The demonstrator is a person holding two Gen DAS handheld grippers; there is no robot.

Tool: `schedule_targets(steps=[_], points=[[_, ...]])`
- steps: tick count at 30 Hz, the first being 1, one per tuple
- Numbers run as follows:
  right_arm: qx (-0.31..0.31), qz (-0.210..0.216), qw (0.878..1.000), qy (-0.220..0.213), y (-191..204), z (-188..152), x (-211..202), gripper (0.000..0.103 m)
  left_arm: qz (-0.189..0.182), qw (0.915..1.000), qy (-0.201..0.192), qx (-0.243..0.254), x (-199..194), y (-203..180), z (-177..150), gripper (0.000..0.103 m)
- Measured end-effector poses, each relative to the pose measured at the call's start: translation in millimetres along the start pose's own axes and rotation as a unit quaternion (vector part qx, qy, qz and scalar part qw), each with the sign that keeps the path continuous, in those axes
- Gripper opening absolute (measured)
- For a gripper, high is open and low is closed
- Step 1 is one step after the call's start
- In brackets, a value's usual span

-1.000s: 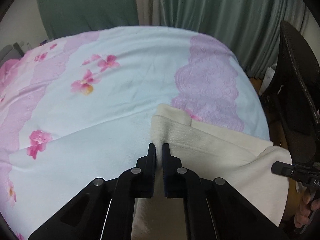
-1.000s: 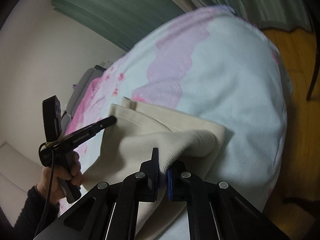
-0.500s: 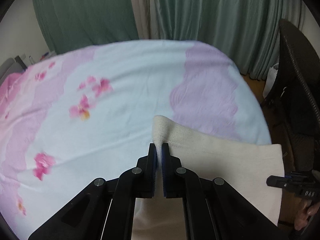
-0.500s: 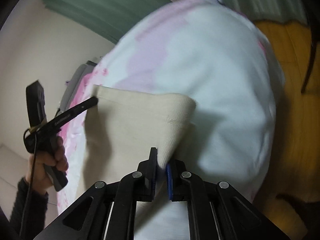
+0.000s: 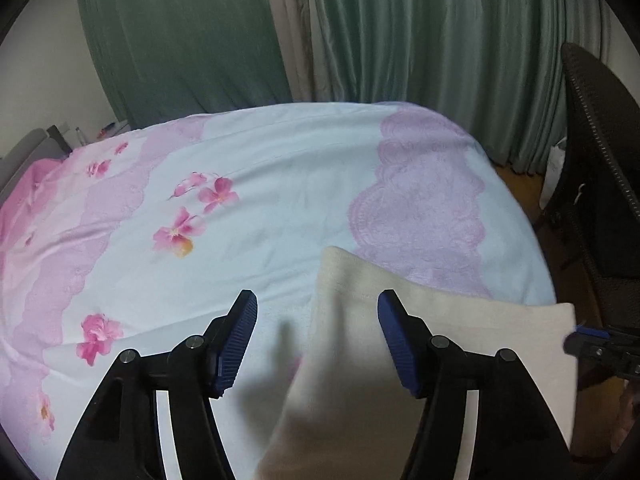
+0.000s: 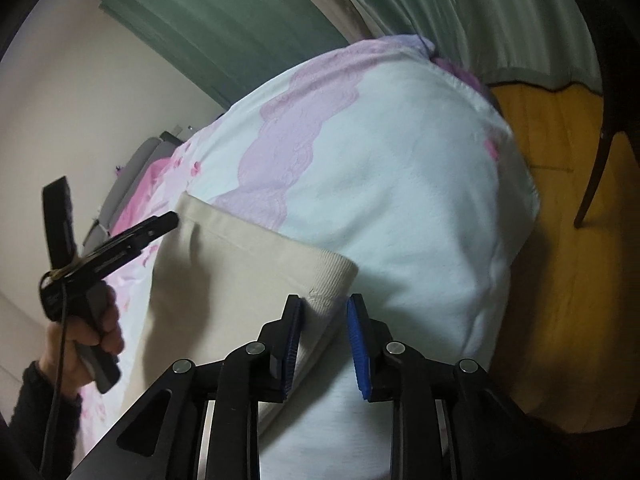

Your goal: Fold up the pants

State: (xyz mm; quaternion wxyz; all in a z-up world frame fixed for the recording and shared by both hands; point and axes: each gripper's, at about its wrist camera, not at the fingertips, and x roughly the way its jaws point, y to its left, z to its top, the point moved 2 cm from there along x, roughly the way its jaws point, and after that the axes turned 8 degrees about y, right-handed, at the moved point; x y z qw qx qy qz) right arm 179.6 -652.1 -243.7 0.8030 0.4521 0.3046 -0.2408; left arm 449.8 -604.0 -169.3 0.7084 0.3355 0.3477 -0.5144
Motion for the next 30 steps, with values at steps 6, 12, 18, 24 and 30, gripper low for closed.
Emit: schedule_targets(steps=[6, 12, 18, 24, 30], points=[[-0.062, -0.037, 0.996, -0.056, 24.3, 3.8, -40.6, 0.044, 0.022, 0.9993, -0.018, -0.025, -41.7, -8.0, -33.8, 0.066], [-0.153, -0.04, 0.985, -0.073, 84.5, -15.9, -82.5, 0.054, 0.069, 0.9923, -0.024, -0.1, -119.1, -10.0, -107.9, 0.07], [-0.264, -0.018, 0.963, -0.055, 159.6, -73.2, -111.0, 0.065, 0.158, 0.9686, -0.044, -0.187, -222.6, -3.8, -216.1, 0.085], [-0.335, 0.023, 0.942, 0.003, 225.9, -156.8, -111.5, 0.065, 0.248, 0.923, -0.033, -0.293, -325.4, 8.6, -363.6, 0.085], [-0.41, 0.073, 0.905, 0.085, 294.7, -262.2, -89.7, 0.065, 0.289, 0.872, -0.001, -0.395, -380.1, 14.1, -509.8, 0.088]])
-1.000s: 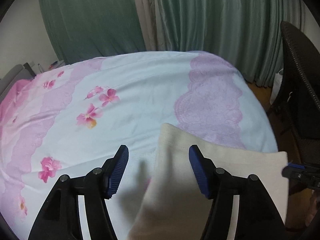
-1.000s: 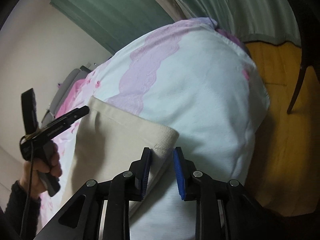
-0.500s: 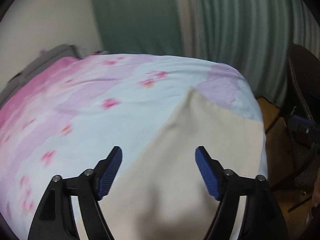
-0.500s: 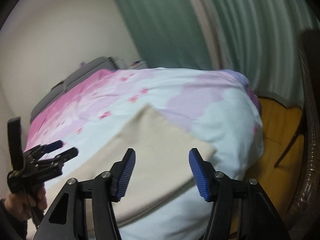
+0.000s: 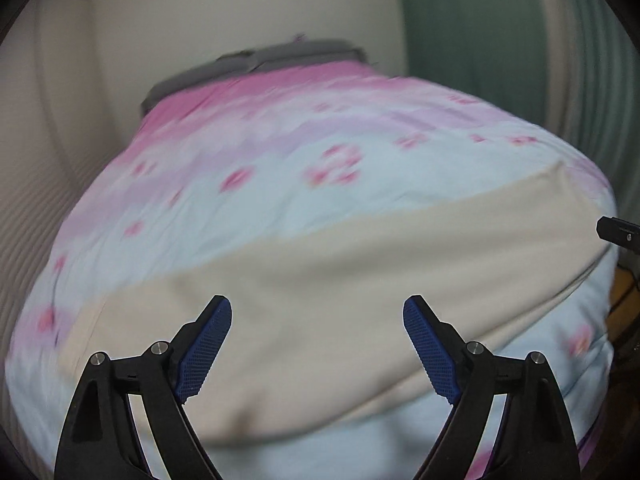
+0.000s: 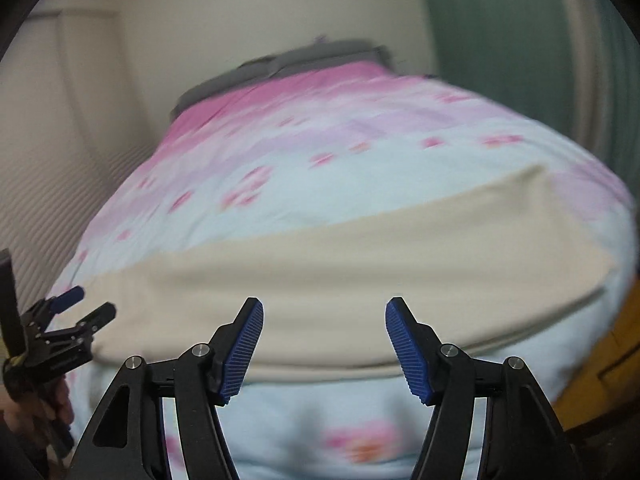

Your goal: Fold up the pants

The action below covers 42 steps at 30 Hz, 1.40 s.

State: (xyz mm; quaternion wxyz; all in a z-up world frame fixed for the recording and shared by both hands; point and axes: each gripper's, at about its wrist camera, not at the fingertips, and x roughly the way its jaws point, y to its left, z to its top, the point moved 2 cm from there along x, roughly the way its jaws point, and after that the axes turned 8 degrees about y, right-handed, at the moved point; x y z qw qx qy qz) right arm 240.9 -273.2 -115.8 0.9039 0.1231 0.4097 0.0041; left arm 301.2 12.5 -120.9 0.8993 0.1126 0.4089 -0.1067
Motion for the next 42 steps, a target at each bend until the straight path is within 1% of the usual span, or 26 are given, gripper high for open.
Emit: schedule_targets(steps=[1, 3, 7, 9, 11, 14, 16, 19, 24, 26, 27, 28, 30, 31, 32, 34, 35, 38, 39, 42], points=[[-0.016, 0.008, 1.0, 0.009, 18.2, -5.0, 8.8, 0.065, 0.004, 0.9999, 0.004, -0.01, -0.1, 10.4, -10.9, 0.088], [-0.046, 0.01, 0.999, 0.021, 45.4, -14.9, 24.5, 0.065, 0.009, 0.9993, 0.011, -0.033, 1.9, 34.1, -31.1, 0.088], [-0.078, 0.014, 0.996, 0.05, 76.1, -29.4, 50.1, 0.065, 0.009, 0.9983, 0.014, -0.056, 9.0, 58.4, -56.0, 0.088], [-0.091, 0.015, 0.994, 0.064, 88.8, -33.6, 58.6, 0.065, 0.014, 0.9988, 0.007, -0.046, 11.5, 58.3, -62.5, 0.087], [-0.104, 0.013, 0.992, 0.073, 92.8, -35.5, 64.9, 0.065, 0.013, 0.9994, -0.003, -0.031, 11.8, 54.1, -67.0, 0.087], [-0.143, -0.001, 0.987, 0.078, 101.4, -35.9, 74.1, 0.065, 0.006, 0.9995, -0.03, 0.008, 7.4, 46.3, -74.0, 0.087], [-0.167, -0.006, 0.982, 0.084, 107.8, -34.6, 80.0, 0.065, 0.004, 0.9989, -0.039, 0.024, 8.9, 43.0, -75.4, 0.087], [-0.192, -0.01, 0.977, 0.095, 113.2, -34.0, 89.7, 0.065, -0.014, 0.9991, -0.025, 0.032, 19.3, 41.5, -75.8, 0.081], [-0.229, -0.025, 0.965, 0.126, 118.0, -34.5, 114.1, 0.063, -0.019, 0.9987, -0.023, 0.042, 29.5, 41.2, -74.4, 0.079], [-0.241, -0.021, 0.961, 0.132, 119.8, -34.9, 119.7, 0.053, -0.022, 0.9988, -0.017, 0.041, 34.4, 43.2, -74.6, 0.071], [-0.245, -0.017, 0.96, 0.136, 120.4, -34.9, 122.1, 0.041, -0.026, 0.9989, -0.013, 0.038, 37.2, 44.5, -74.9, 0.07], [-0.249, -0.008, 0.958, 0.142, 121.4, -35.3, 124.9, 0.025, -0.031, 0.9989, -0.01, 0.035, 39.2, 46.1, -75.1, 0.067], [-0.252, -0.001, 0.956, 0.147, 122.9, -36.1, 126.1, 0.017, -0.038, 0.999, -0.003, 0.025, 41.6, 49.8, -75.7, 0.06], [-0.254, 0.002, 0.956, 0.145, 123.8, -36.7, 123.9, 0.014, -0.042, 0.9989, 0.0, 0.02, 41.4, 51.6, -75.8, 0.053], [-0.259, 0.005, 0.955, 0.141, 124.5, -38.1, 119.9, 0.012, -0.046, 0.9988, 0.001, 0.017, 40.5, 52.3, -76.5, 0.042], [-0.27, 0.013, 0.953, 0.137, 125.6, -42.2, 108.1, 0.011, -0.053, 0.9985, 0.006, 0.011, 37.0, 54.7, -78.5, 0.032], [-0.275, 0.018, 0.951, 0.138, 125.4, -44.8, 103.8, 0.011, -0.057, 0.9983, 0.008, 0.009, 34.6, 55.7, -80.5, 0.028], [-0.28, 0.025, 0.948, 0.147, 121.7, -54.1, 101.6, 0.011, -0.06, 0.998, 0.016, 0.008, 31.7, 55.9, -88.2, 0.024], [-0.281, 0.024, 0.948, 0.149, 121.4, -56.9, 102.9, 0.011, -0.056, 0.9982, 0.015, 0.015, 30.4, 55.2, -89.4, 0.023], [-0.303, 0.005, 0.942, 0.141, 126.9, -65.1, 107.9, 0.012, -0.047, 0.9986, 0.013, 0.022, 27.4, 54.5, -89.3, 0.023]])
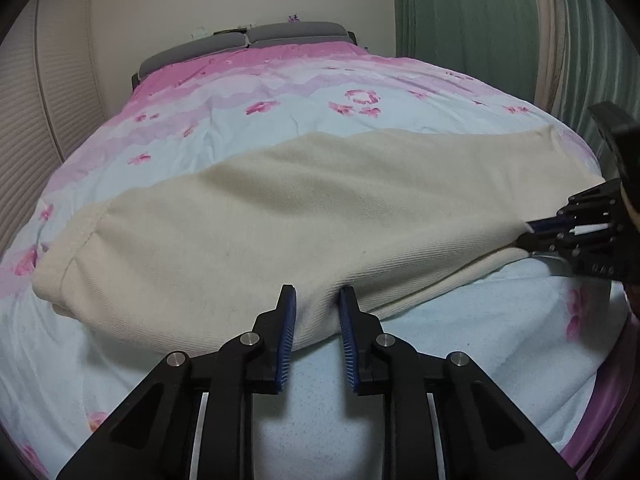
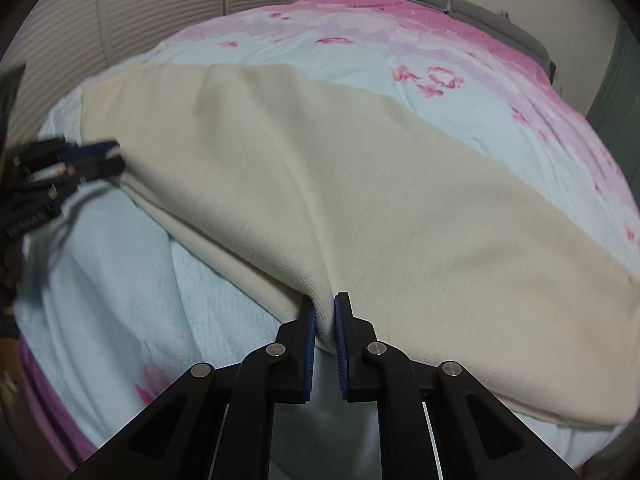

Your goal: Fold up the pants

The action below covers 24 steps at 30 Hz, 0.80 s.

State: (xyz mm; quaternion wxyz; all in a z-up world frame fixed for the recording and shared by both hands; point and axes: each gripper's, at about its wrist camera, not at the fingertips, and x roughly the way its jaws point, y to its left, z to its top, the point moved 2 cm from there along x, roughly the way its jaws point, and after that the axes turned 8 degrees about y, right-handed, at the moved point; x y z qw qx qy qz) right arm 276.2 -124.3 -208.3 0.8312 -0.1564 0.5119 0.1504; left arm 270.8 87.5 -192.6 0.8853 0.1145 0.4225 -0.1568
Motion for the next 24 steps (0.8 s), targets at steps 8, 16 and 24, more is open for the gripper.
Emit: schedule_targets(steps=[8, 16, 24], points=[[0.024, 0.044, 0.995, -0.082, -26.9, 33.2, -53.0, 0.054, 0.02, 0.9992, -0.032, -0.014, -35.6, 3.6, 32.8, 0.065], [0.019, 0.12, 0.99, -0.071, -97.2, 162.2, -23.5, 0.056, 0.043, 0.9956, -0.05, -0.066, -5.6, 19.7, 120.7, 0.072], [0.019, 0.251, 0.96, 0.125, -124.6, 245.6, 104.2, 0.029, 0.053, 0.9885, -0.03, -0.138, 47.9, 49.6, 147.8, 0.072]])
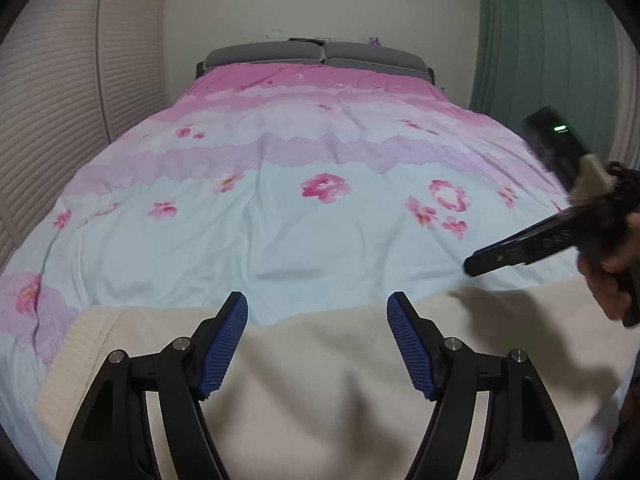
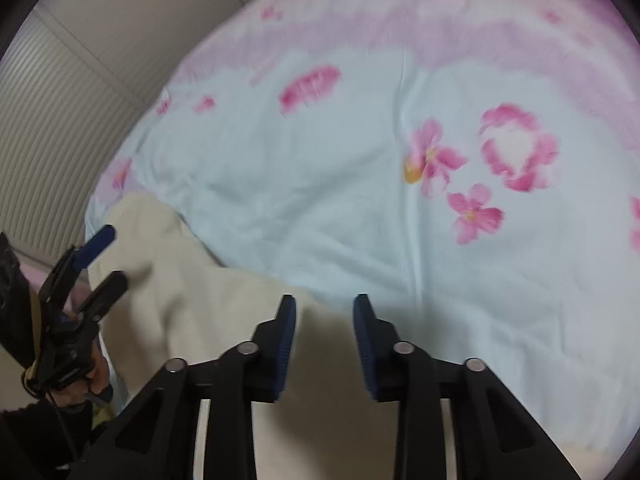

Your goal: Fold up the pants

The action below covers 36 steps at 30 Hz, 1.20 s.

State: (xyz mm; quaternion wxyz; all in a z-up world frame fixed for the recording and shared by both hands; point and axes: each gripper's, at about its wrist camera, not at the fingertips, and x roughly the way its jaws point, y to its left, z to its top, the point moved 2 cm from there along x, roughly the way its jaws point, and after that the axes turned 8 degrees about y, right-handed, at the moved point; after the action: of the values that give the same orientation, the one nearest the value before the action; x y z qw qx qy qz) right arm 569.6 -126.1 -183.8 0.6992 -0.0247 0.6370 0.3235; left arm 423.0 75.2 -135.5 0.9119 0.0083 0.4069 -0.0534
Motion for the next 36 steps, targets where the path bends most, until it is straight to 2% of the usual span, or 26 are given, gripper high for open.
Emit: schedule_targets(steps=[4, 7, 10, 12, 14, 15, 16, 20, 24, 26, 29, 32, 34, 36], points=[[-0.009, 0.028, 0.997, 0.07, -3.0, 9.3, 34.6, 0.028, 0.013, 0.9998, 0.012, 0.009, 12.5, 2.4, -6.0, 0.072], [-0.011, 0.049, 0.994, 0.097, -2.4, 10.5, 51.4, 0.028, 0.01, 0.9997, 0.023, 0.0, 20.3, 8.3, -12.7, 0.072], [0.003, 0.096, 0.989, 0.117, -4.7, 11.6, 64.4, 0.029, 0.005, 0.9995, 0.031, -0.004, 26.4, 10.6, -15.9, 0.072], [0.001, 0.105, 0.987, 0.124, -1.0, 12.2, 70.7, 0.029, 0.003, 0.9994, 0.035, -0.005, 29.3, 11.0, -17.8, 0.072], [0.002, 0.105, 0.987, 0.122, 4.7, 10.9, 78.8, 0.027, 0.001, 0.9992, 0.04, -0.009, 32.6, 13.4, -19.9, 0.072], [0.003, 0.107, 0.987, 0.119, 6.1, 10.3, 78.8, 0.014, 0.0, 0.9991, 0.041, -0.01, 33.8, 14.6, -20.9, 0.072], [0.003, 0.114, 0.986, 0.118, 8.8, 8.7, 79.5, 0.007, 0.0, 0.999, 0.043, -0.014, 35.2, 16.4, -22.3, 0.072], [-0.017, 0.097, 0.991, 0.085, 25.9, -1.1, 62.3, 0.005, -0.002, 0.9986, 0.048, -0.022, 37.0, 21.7, -26.6, 0.072], [-0.005, 0.077, 0.997, -0.018, 29.9, 5.5, 6.6, 0.005, 0.0, 0.9987, 0.045, -0.025, 34.7, 23.2, -26.8, 0.072], [-0.003, 0.07, 0.997, -0.045, 28.6, 8.0, -11.8, 0.004, 0.002, 0.999, 0.039, -0.024, 31.7, 22.4, -24.0, 0.072], [0.003, 0.047, 0.997, -0.065, 24.7, 9.3, -14.5, 0.004, 0.003, 0.9992, 0.036, -0.017, 31.2, 20.0, -23.7, 0.072], [0.009, 0.034, 0.998, -0.055, 20.1, 10.0, 2.3, 0.004, 0.006, 0.9989, 0.043, -0.018, 34.9, 21.0, -25.0, 0.072], [0.028, 0.064, 0.997, -0.032, 7.3, 6.3, 16.9, 0.005, 0.006, 0.9986, 0.047, -0.021, 37.5, 22.5, -26.1, 0.072], [0.039, 0.049, 0.998, -0.019, 0.8, 1.4, 32.7, 0.007, 0.008, 0.9983, 0.053, -0.022, 40.6, 23.5, -28.3, 0.072]])
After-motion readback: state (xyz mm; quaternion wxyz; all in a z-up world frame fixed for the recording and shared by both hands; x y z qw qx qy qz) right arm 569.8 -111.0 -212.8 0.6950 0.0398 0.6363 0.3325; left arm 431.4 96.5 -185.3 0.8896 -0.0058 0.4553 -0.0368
